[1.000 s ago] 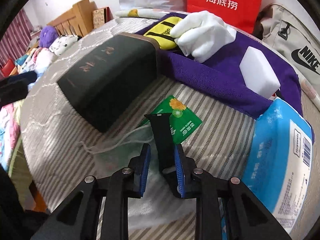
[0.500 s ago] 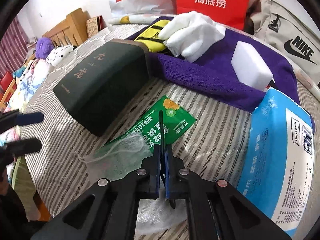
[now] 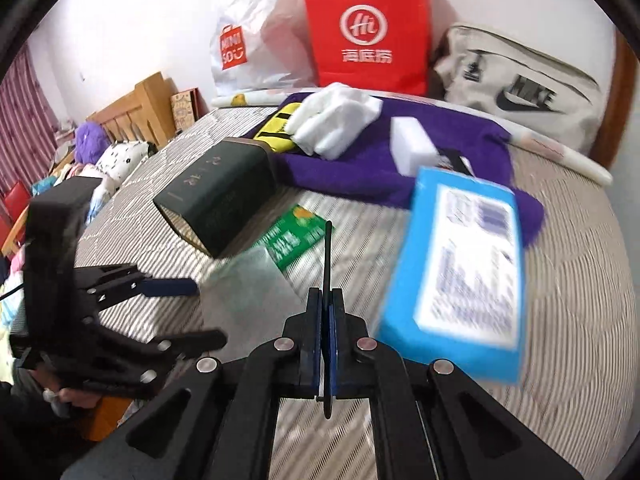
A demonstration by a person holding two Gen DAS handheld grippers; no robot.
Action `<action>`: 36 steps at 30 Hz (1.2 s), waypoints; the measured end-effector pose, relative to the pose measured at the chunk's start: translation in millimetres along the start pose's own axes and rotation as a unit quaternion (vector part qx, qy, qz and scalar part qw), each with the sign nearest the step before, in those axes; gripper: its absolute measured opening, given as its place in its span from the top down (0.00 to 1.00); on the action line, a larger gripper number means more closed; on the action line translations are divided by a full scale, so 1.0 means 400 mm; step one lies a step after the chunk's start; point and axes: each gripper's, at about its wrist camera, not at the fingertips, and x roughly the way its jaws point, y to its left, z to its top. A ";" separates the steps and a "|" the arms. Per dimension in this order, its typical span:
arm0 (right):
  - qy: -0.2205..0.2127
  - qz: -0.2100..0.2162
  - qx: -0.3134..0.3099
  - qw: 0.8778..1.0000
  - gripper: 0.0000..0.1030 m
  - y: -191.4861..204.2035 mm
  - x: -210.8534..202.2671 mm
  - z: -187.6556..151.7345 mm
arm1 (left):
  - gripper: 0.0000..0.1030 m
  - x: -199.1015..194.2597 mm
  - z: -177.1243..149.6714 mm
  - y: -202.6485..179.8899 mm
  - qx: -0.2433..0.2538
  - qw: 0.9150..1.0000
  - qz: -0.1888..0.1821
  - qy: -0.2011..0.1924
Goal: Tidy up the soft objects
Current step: 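Grasp the clear mesh bag with the left gripper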
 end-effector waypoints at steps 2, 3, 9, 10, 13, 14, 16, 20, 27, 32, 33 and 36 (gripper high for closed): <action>-0.004 0.002 0.012 1.000 0.97 -0.014 -0.021 -0.020 | 0.22 0.011 -0.002 -0.021 0.006 1.000 0.012 -0.001; -0.008 0.004 0.016 1.000 0.97 -0.020 -0.033 -0.031 | 0.20 0.013 -0.001 -0.027 0.011 1.000 0.020 -0.003; -0.022 0.010 0.040 0.999 0.97 -0.057 -0.068 -0.080 | 0.20 0.041 0.000 -0.076 0.049 0.995 0.089 -0.002; -0.022 0.010 0.043 0.999 0.97 -0.063 -0.072 -0.088 | 0.22 0.042 -0.003 -0.082 0.055 0.994 0.098 -0.006; -0.024 0.007 0.052 0.998 0.97 -0.080 -0.082 -0.110 | 0.48 0.030 -0.012 -0.091 0.060 0.993 0.096 -0.020; -0.025 0.005 0.055 0.998 0.97 -0.085 -0.084 -0.115 | 0.61 0.028 -0.011 -0.096 0.063 0.994 0.091 -0.021; -0.028 0.003 0.063 0.998 0.97 -0.100 -0.092 -0.127 | 0.69 0.028 -0.011 -0.101 0.068 0.993 0.094 -0.021; -0.037 0.003 0.070 0.997 0.97 -0.117 -0.106 -0.131 | 0.94 0.012 -0.008 -0.098 0.061 0.996 0.067 -0.011; -0.053 0.001 0.069 0.996 0.97 -0.131 -0.129 -0.110 | 0.95 -0.063 0.001 -0.076 0.025 0.999 0.028 -0.031; -0.061 -0.002 0.071 0.996 0.97 -0.147 -0.131 -0.067 | 0.95 -0.119 0.017 -0.071 0.022 0.998 0.027 -0.046; -0.064 -0.004 0.068 0.996 0.97 -0.151 -0.129 -0.049 | 0.95 -0.128 0.021 -0.065 0.019 0.998 0.025 -0.049; -0.068 -0.010 0.054 0.996 0.97 -0.163 -0.119 0.004 | 0.95 -0.152 0.031 -0.050 0.010 0.998 0.022 -0.055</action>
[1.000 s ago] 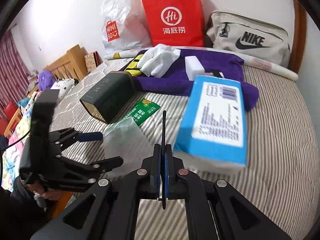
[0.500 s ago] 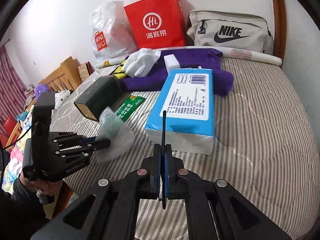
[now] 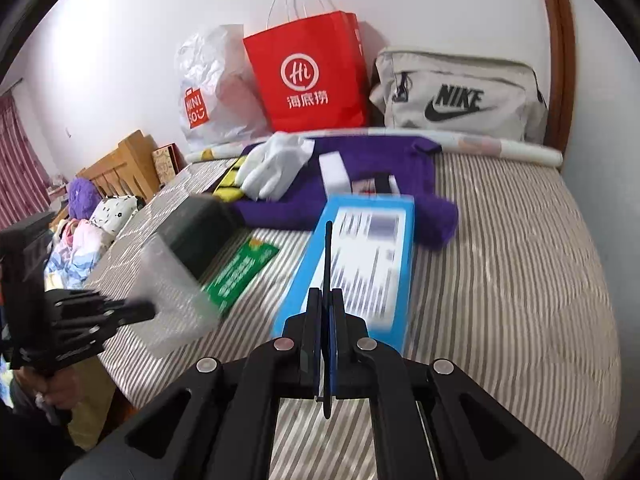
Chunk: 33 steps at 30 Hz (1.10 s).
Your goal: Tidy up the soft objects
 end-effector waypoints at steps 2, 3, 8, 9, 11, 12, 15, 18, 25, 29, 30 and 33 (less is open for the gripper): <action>-0.005 -0.003 -0.006 1.000 0.97 -0.006 0.013 0.035 | 0.95 -0.015 0.010 0.013 -0.006 1.000 0.005 -0.007; -0.008 -0.002 -0.007 1.000 0.97 -0.012 0.022 0.058 | 0.95 -0.021 0.017 0.019 -0.010 1.000 0.006 -0.009; -0.007 -0.009 -0.013 1.000 0.97 -0.041 0.089 0.161 | 0.95 -0.045 0.046 0.046 -0.026 0.999 0.007 -0.022; -0.006 -0.011 -0.013 1.000 0.97 -0.045 0.104 0.176 | 0.95 -0.047 0.053 0.050 -0.028 0.999 0.010 -0.023; 0.003 -0.012 -0.014 1.000 0.97 -0.056 0.143 0.210 | 0.95 -0.054 0.066 0.061 -0.032 0.999 0.011 -0.026; 0.007 -0.012 -0.016 1.000 0.97 -0.060 0.158 0.221 | 0.95 -0.056 0.072 0.069 -0.036 0.999 0.012 -0.028; 0.023 -0.020 -0.019 0.999 0.97 -0.076 0.220 0.253 | 0.95 -0.060 0.087 0.096 -0.048 0.998 0.014 -0.032; 0.038 -0.014 -0.018 0.999 0.97 -0.087 0.270 0.273 | 0.95 -0.055 0.100 0.115 -0.053 0.998 0.032 -0.034; 0.070 -0.010 -0.017 0.997 0.97 -0.110 0.374 0.312 | 0.95 -0.052 0.144 0.157 -0.057 0.996 0.053 -0.048; 0.087 -0.005 -0.022 0.996 0.97 -0.106 0.420 0.326 | 0.95 -0.036 0.162 0.180 -0.068 0.995 0.050 -0.046; 0.092 -0.005 -0.022 0.996 0.97 -0.104 0.431 0.328 | 0.95 -0.031 0.165 0.183 -0.069 0.995 0.049 -0.046; 0.104 -0.005 -0.021 0.994 0.97 -0.102 0.458 0.329 | 0.95 -0.020 0.173 0.192 -0.071 0.995 0.046 -0.046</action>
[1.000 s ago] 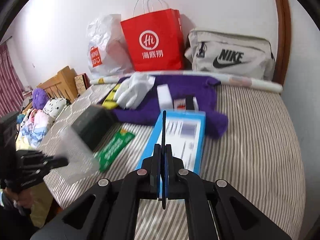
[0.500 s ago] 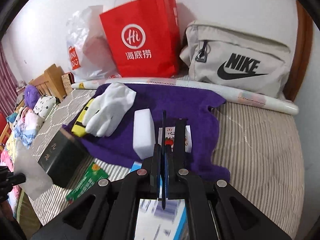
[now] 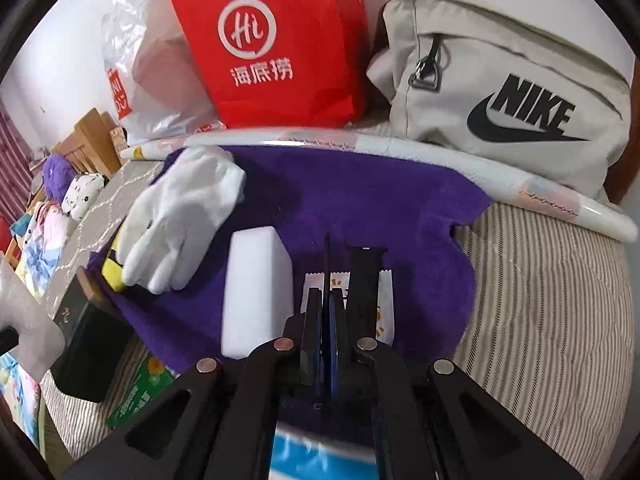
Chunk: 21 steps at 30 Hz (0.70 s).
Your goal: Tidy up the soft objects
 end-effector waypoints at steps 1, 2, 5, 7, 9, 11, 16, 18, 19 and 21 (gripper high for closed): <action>0.005 0.002 -0.001 1.000 0.97 0.000 0.005 0.001 | 0.95 0.003 0.002 0.001 0.000 1.000 -0.001 0.000; 0.008 0.004 -0.002 1.000 0.97 0.002 0.011 0.001 | 0.95 0.008 0.005 0.003 0.000 1.000 -0.003 0.002; 0.027 0.014 -0.004 1.000 0.97 0.003 0.023 0.003 | 0.95 0.018 0.013 0.010 -0.003 1.000 -0.010 0.004; 0.040 0.010 -0.006 0.999 0.97 0.001 0.034 0.004 | 0.95 0.023 0.019 0.013 -0.005 1.000 -0.013 0.005; 0.051 0.006 -0.012 0.999 0.96 0.001 0.042 0.002 | 0.95 0.027 0.025 0.018 -0.007 1.000 -0.017 0.006; 0.057 0.006 -0.015 0.998 0.92 0.003 0.047 0.000 | 0.95 0.028 0.031 0.024 -0.010 1.000 -0.020 0.005; 0.021 -0.002 -0.011 1.000 0.52 0.002 -0.001 -0.006 | 0.95 0.028 0.048 0.038 -0.017 0.999 -0.028 0.003; 0.008 -0.005 -0.008 1.000 0.52 0.004 -0.030 -0.011 | 0.95 0.028 0.057 0.038 -0.015 1.000 -0.027 0.001; 0.005 -0.007 -0.007 1.000 0.52 0.007 -0.043 -0.014 | 0.95 0.028 0.061 0.039 -0.015 1.000 -0.025 -0.001; -0.009 -0.012 -0.007 1.000 0.52 0.019 -0.079 -0.023 | 0.95 0.030 0.073 0.040 -0.014 0.999 -0.028 -0.003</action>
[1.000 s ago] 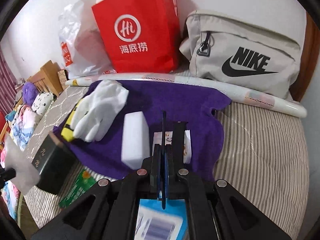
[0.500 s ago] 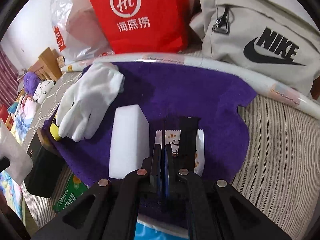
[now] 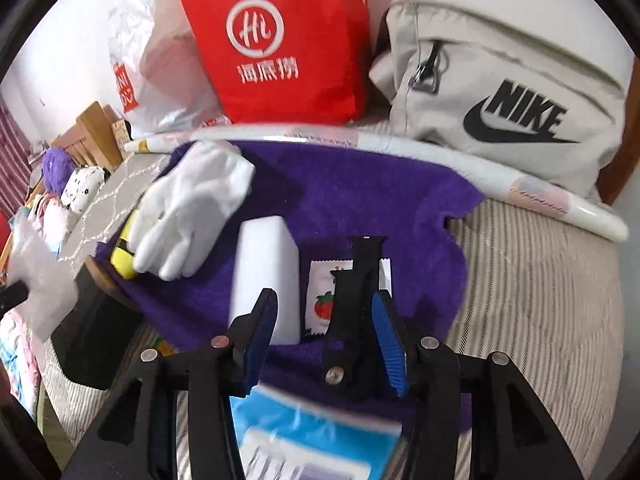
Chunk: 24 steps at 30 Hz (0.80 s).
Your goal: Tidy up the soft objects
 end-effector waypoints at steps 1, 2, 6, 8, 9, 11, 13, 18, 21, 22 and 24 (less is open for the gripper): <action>-0.007 -0.001 -0.003 1.000 0.52 0.007 -0.017 -0.006 | 0.95 0.001 0.005 0.000 -0.001 1.000 0.000 0.000; -0.012 0.000 -0.005 1.000 0.52 0.015 -0.033 -0.010 | 0.95 0.000 0.011 0.002 -0.002 1.000 -0.001 -0.002; -0.043 0.009 -0.009 0.999 0.52 0.065 -0.104 -0.039 | 0.95 -0.003 0.036 -0.003 0.002 1.000 -0.025 -0.005; -0.059 0.020 -0.002 0.998 0.52 0.091 -0.125 -0.053 | 0.95 -0.007 0.049 -0.007 0.003 1.000 -0.030 -0.008; -0.055 0.027 -0.006 0.998 0.52 0.109 -0.131 -0.063 | 0.95 -0.009 0.055 -0.010 0.005 0.999 -0.033 -0.009; -0.053 0.020 -0.010 0.998 0.52 0.130 -0.133 -0.078 | 0.95 -0.014 0.071 -0.013 0.006 0.999 -0.035 -0.014; -0.047 0.010 -0.020 0.999 0.52 0.166 -0.133 -0.098 | 0.95 -0.015 0.085 -0.016 0.012 0.999 -0.030 -0.019; -0.028 0.021 -0.027 0.999 0.52 0.240 -0.125 -0.142 | 0.95 -0.008 0.110 -0.010 0.020 0.999 -0.008 -0.027; -0.013 0.022 -0.017 1.000 0.52 0.273 -0.105 -0.163 | 0.95 0.006 0.121 -0.001 0.019 0.999 -0.014 -0.023; -0.001 0.024 -0.014 1.000 0.52 0.286 -0.091 -0.168 | 0.95 0.010 0.122 0.000 0.021 0.999 -0.013 -0.022; 0.018 0.023 -0.016 0.999 0.52 0.313 -0.069 -0.182 | 0.95 0.021 0.124 0.003 0.024 0.999 -0.009 -0.022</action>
